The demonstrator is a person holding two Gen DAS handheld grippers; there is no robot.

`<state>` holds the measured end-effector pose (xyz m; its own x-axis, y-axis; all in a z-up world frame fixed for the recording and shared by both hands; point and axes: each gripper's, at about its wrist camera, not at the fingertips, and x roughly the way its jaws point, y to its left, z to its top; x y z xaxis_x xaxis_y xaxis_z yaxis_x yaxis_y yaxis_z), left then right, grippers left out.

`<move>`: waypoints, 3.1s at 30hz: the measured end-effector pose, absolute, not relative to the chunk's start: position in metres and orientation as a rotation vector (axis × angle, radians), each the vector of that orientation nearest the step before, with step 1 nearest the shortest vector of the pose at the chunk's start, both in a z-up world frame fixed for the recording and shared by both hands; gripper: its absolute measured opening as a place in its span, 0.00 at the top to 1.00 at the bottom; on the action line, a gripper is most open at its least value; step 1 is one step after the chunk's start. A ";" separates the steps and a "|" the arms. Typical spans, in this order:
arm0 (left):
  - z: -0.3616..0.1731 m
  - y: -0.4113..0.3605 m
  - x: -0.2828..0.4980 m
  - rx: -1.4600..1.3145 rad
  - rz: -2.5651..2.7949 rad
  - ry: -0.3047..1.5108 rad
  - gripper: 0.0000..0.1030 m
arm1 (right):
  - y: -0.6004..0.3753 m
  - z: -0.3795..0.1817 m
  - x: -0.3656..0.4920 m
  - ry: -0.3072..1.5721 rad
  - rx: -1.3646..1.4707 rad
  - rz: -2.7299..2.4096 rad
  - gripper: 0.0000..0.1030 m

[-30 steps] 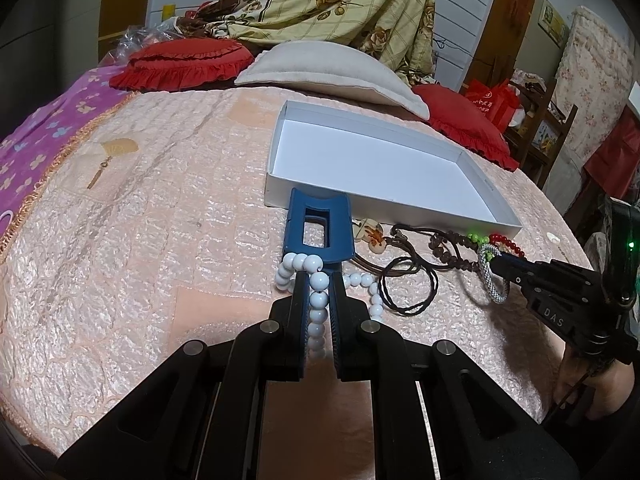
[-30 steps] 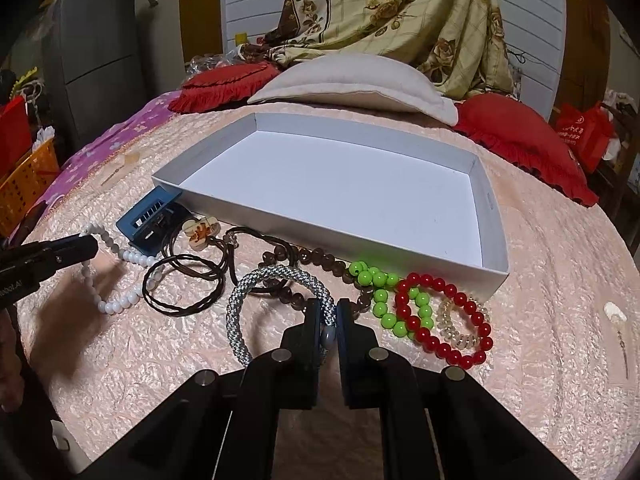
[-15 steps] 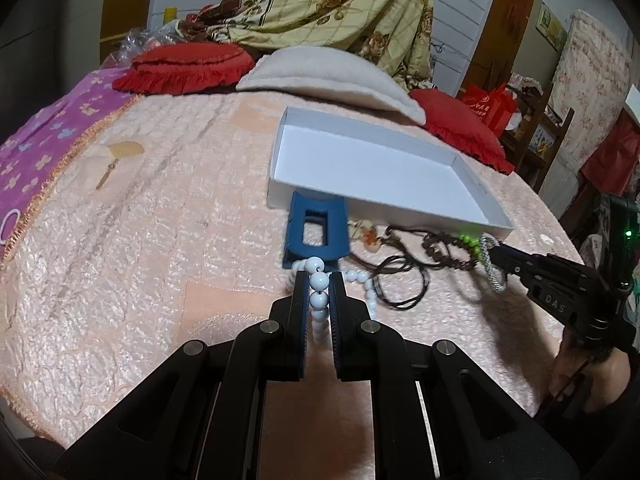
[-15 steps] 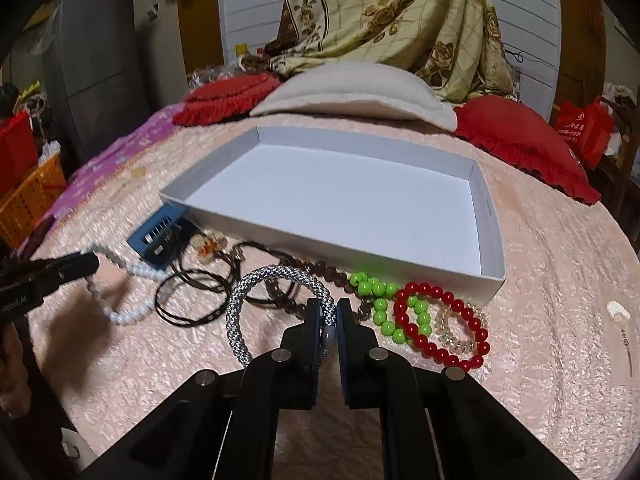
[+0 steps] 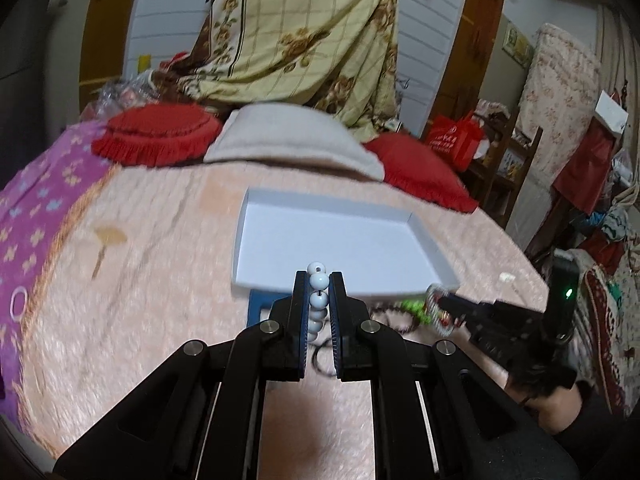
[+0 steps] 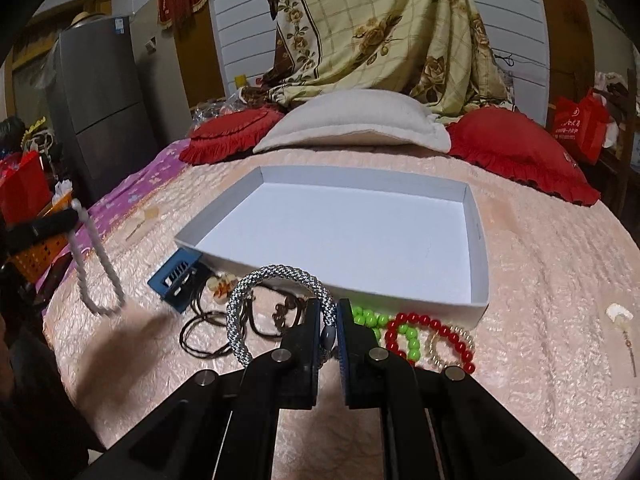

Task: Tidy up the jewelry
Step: 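Carry both bracelets over the white box with both tools, then open both tools to drop the pearl and grey bracelets into the box, then close the left tool on the black cord bracelet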

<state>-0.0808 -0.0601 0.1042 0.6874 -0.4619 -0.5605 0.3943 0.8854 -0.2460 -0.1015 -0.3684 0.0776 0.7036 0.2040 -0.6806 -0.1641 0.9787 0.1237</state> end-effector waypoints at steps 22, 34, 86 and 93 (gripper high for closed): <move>0.060 -0.130 0.075 -0.070 -0.448 0.731 0.92 | -0.412 0.044 0.023 0.924 0.140 0.088 0.93; -0.007 -0.107 0.083 -0.046 -0.345 0.871 0.92 | -0.424 0.023 0.034 0.978 0.134 0.034 0.93; -0.029 -0.122 -0.049 0.036 -0.543 0.907 0.79 | -0.447 0.038 -0.118 0.885 0.145 -0.041 0.57; -0.025 -0.124 -0.058 0.062 -0.582 0.894 0.98 | -0.440 0.037 -0.114 0.889 0.117 -0.029 0.57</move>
<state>-0.0581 -0.1241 -0.0252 0.4831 -0.4524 -0.7496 0.5031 0.8441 -0.1852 -0.1145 -0.4401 0.0368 0.6301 0.0230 -0.7762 0.0740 0.9932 0.0894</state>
